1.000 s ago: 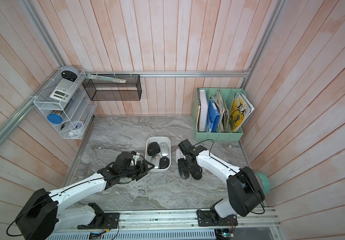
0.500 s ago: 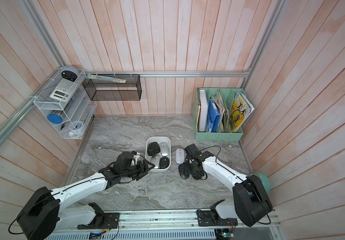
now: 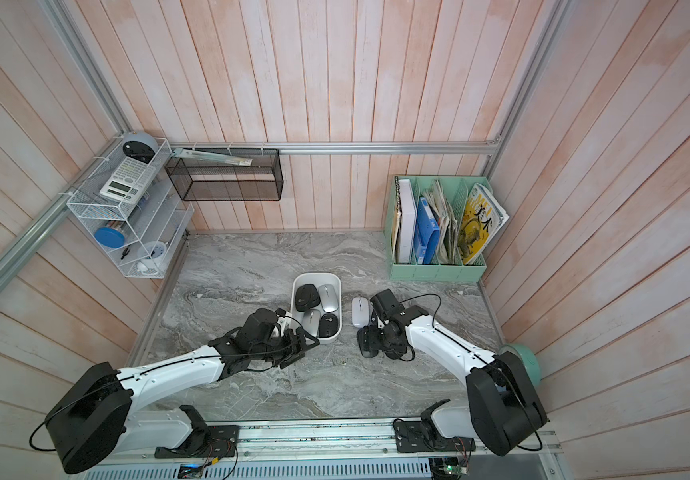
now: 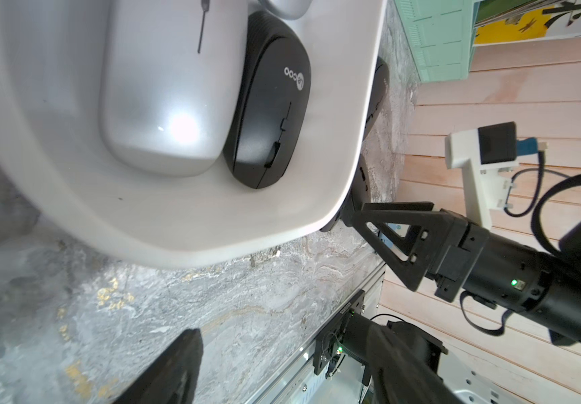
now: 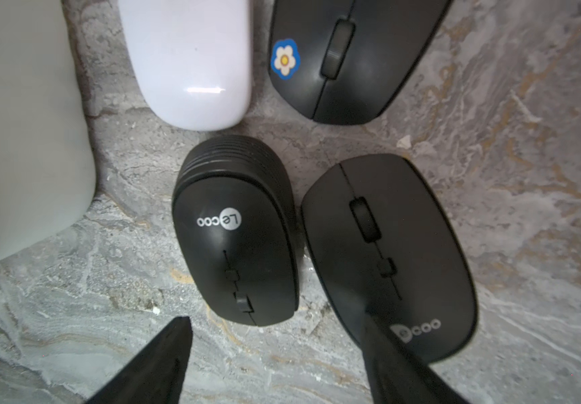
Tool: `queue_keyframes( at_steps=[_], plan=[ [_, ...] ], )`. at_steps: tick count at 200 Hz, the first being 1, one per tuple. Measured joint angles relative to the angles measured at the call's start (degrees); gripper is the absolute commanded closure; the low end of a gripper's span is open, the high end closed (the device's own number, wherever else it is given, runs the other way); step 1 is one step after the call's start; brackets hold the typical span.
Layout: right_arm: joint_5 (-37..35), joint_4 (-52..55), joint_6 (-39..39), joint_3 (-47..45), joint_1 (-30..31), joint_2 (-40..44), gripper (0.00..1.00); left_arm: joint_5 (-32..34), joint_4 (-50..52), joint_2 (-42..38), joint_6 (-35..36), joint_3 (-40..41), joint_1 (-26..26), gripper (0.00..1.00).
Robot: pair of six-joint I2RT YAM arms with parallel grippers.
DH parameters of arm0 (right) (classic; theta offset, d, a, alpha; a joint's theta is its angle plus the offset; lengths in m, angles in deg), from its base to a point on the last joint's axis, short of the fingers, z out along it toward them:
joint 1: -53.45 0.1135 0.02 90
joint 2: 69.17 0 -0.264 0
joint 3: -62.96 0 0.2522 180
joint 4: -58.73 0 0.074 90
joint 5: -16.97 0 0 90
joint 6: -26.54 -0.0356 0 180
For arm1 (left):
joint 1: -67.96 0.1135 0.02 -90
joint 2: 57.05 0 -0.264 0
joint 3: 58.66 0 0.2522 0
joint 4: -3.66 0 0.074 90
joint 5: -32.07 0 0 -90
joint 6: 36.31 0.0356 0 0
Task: Put the mouse in the storage box
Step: Move the mouse to the center of the board, then pick up the mouse from the center of the board.
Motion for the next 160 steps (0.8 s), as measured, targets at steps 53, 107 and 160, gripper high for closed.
queue_keyframes(
  at_steps=[53,107,160],
  plan=[
    [1.0,-2.5,3.8,3.0,0.1,-6.8,0.14,-0.1,-1.1,-1.6,-0.7,2.7,0.0,0.20],
    [0.9,-2.4,5.6,5.4,0.6,-11.0,0.14,0.0,-0.9,-3.6,-0.7,2.9,0.0,0.20],
    [0.0,-2.4,5.4,5.8,4.9,-13.3,0.23,0.2,-1.0,-4.0,-0.8,3.5,0.0,0.20]
  ],
)
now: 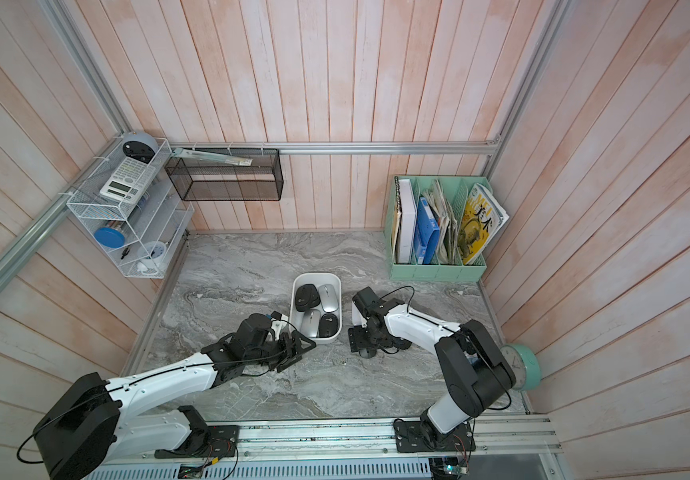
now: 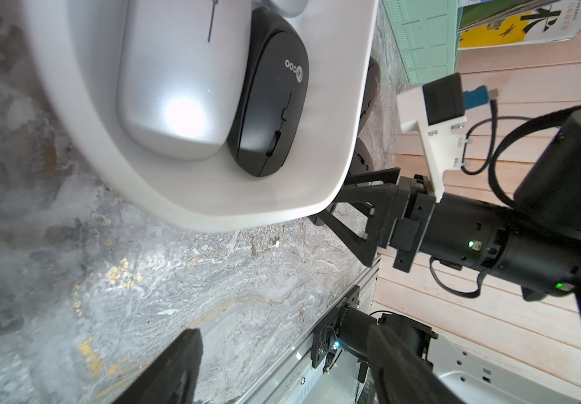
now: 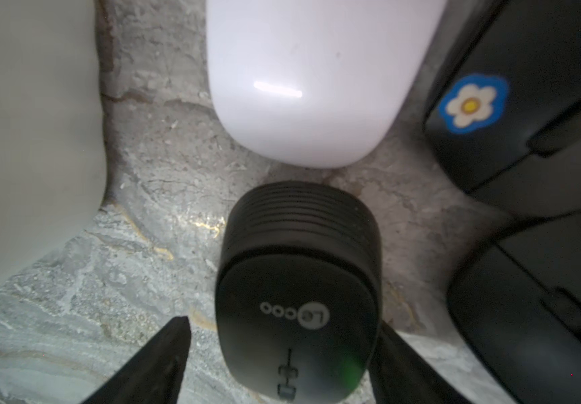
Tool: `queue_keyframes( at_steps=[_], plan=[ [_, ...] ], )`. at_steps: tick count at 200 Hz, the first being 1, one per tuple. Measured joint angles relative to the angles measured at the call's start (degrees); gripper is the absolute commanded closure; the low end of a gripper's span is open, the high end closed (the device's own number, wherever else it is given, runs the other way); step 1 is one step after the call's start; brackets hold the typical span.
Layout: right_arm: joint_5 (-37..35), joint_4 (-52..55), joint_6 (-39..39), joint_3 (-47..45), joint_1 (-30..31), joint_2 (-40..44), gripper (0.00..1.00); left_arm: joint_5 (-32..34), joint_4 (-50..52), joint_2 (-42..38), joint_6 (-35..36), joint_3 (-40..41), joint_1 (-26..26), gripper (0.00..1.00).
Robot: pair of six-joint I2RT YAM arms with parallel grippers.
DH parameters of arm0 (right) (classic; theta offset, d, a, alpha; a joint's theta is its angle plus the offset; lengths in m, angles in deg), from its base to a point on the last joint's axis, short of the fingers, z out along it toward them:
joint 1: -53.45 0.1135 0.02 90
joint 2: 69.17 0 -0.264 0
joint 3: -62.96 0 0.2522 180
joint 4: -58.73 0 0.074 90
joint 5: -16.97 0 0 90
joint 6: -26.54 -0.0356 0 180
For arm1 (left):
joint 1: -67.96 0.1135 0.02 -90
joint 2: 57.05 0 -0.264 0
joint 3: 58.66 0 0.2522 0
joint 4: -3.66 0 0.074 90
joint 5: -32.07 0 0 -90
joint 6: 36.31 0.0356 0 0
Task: Put the mouse in the storage box
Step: Pick up the mouse from the center of the board.
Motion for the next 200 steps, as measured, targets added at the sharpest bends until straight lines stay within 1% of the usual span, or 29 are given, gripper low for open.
queue_keyframes(
  at_steps=[27,44,93,125,200],
  plan=[
    [-1.1,0.4,-0.4,0.8,0.1,-1.6,0.34,0.7,0.0,-0.6,-0.1,0.8,0.0,0.20],
    [-1.7,0.6,-0.8,1.4,0.1,-2.2,0.37,1.3,-0.1,-1.6,-0.3,1.7,0.0,0.20],
    [-2.5,0.7,-1.8,1.5,0.6,-2.0,0.38,1.8,0.4,-4.4,-0.7,2.6,2.0,0.20],
    [-3.6,1.5,-2.6,1.6,2.4,-0.3,0.39,1.7,1.0,-6.0,-0.9,2.9,3.9,0.20],
    [-5.3,4.8,-4.7,4.9,5.8,4.7,0.39,1.6,7.2,-11.1,0.0,3.2,8.5,0.20]
  ],
)
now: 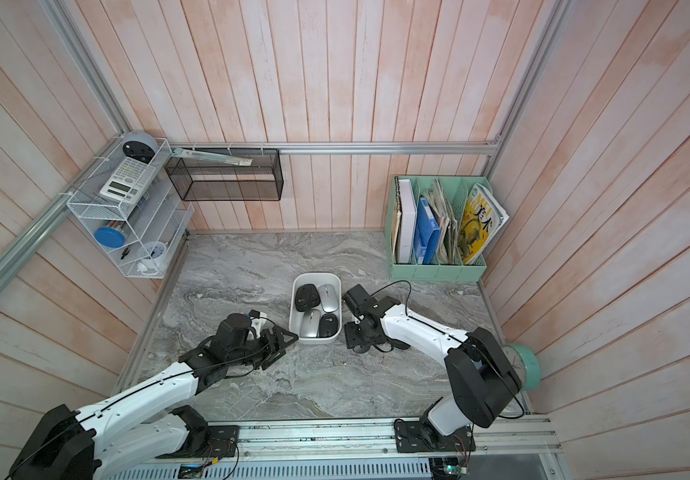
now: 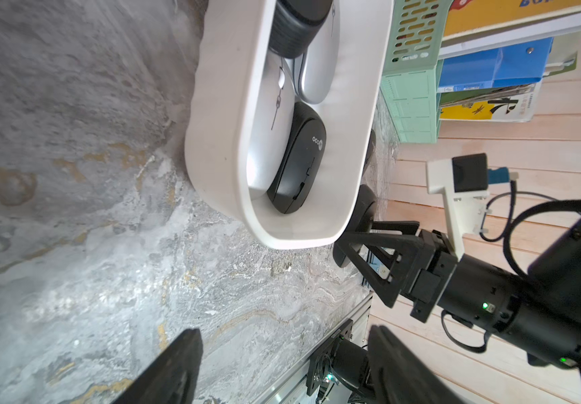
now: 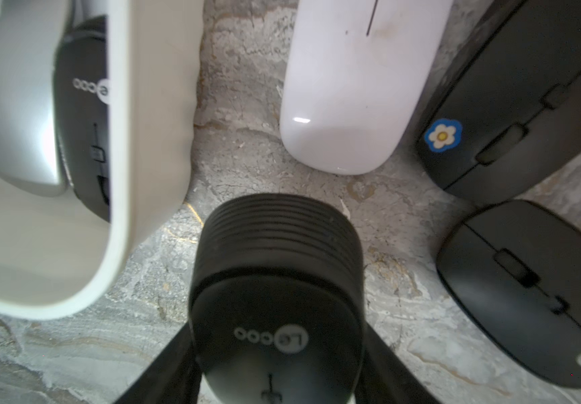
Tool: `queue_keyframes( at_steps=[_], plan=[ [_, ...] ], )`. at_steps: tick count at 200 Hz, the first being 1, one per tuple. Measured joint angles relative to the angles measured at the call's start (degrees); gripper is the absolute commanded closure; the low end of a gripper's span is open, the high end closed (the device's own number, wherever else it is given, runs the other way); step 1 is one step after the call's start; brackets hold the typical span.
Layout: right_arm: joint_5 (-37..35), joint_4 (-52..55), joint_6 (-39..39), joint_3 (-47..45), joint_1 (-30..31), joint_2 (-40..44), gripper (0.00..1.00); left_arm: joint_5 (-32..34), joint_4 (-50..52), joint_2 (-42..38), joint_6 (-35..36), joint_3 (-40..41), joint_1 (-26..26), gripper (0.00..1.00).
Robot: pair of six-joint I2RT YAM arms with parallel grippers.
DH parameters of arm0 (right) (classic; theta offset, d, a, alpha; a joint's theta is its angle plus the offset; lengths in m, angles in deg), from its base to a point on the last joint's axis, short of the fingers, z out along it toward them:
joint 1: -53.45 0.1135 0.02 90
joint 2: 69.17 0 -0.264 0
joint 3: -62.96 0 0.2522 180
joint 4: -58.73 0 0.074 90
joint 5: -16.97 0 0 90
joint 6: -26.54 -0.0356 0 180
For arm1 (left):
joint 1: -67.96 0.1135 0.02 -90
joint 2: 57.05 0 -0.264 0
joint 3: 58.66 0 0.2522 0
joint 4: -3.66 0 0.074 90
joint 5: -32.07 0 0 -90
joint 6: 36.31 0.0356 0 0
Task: Put the mouse in the storage box
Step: Pick up the mouse from the center of the board.
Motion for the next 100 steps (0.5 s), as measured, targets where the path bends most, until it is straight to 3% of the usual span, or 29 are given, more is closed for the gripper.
queue_keyframes(
  at_steps=[100],
  plan=[
    [-1.3,4.1,1.0,10.4,0.2,0.5,0.39,-4.1,4.9,-1.8,3.5,0.0,11.5,0.20]
  ],
)
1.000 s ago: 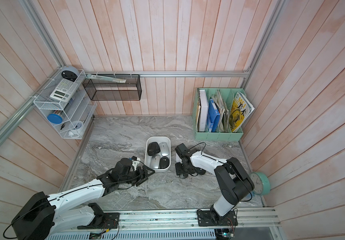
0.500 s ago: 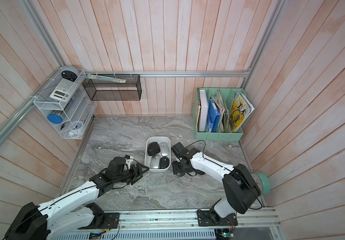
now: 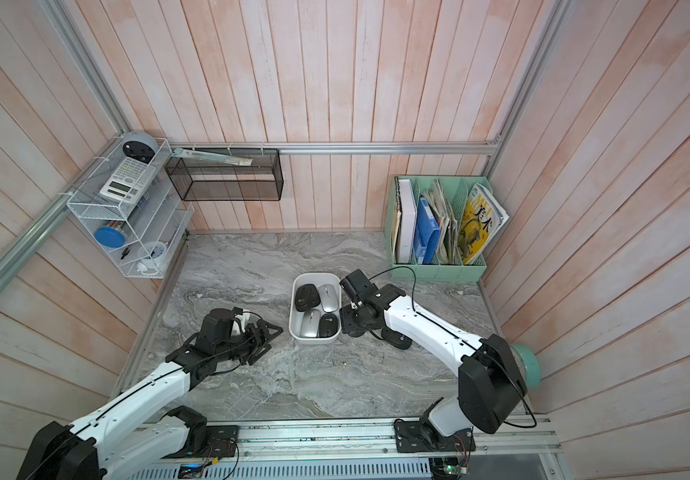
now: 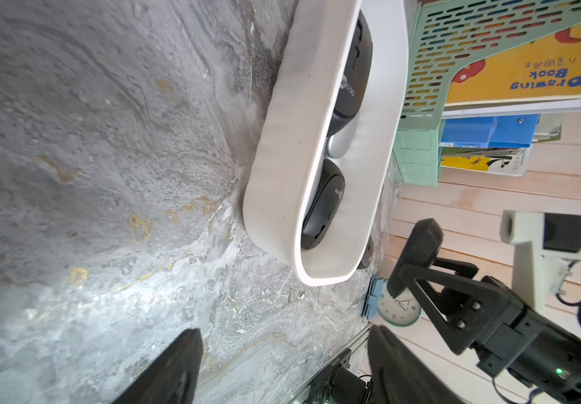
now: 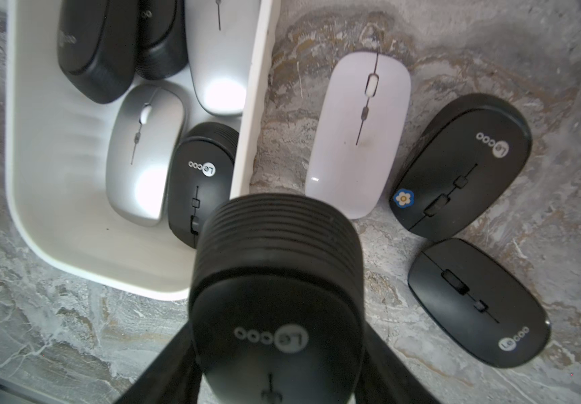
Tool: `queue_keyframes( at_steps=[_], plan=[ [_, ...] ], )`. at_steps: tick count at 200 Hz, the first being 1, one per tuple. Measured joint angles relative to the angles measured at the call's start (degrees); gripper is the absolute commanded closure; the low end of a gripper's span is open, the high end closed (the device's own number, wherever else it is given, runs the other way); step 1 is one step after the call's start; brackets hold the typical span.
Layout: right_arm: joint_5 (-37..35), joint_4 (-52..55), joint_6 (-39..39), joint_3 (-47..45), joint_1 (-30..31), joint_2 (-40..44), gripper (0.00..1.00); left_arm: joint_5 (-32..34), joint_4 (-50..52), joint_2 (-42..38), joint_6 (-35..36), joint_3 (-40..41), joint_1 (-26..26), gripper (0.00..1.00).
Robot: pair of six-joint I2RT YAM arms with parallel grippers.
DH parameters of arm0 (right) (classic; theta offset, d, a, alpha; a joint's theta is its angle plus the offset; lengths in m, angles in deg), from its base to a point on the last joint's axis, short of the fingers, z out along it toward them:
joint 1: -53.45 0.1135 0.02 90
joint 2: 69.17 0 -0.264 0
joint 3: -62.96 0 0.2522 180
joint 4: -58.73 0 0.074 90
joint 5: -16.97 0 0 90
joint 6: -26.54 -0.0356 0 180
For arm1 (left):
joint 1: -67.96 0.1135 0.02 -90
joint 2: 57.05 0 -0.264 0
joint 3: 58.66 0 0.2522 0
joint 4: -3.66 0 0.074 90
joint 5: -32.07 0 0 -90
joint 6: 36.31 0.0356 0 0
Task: Put the mouse in the storage box
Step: Pick up the mouse from the center of the board, then place the mouse in the storage box.
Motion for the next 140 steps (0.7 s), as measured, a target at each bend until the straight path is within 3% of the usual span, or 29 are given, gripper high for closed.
queue_keyframes(
  at_steps=[140],
  plan=[
    [1.3,1.1,3.0,11.6,0.3,-8.5,0.39,-3.7,1.8,-0.2,1.9,0.0,6.0,0.20]
  ],
)
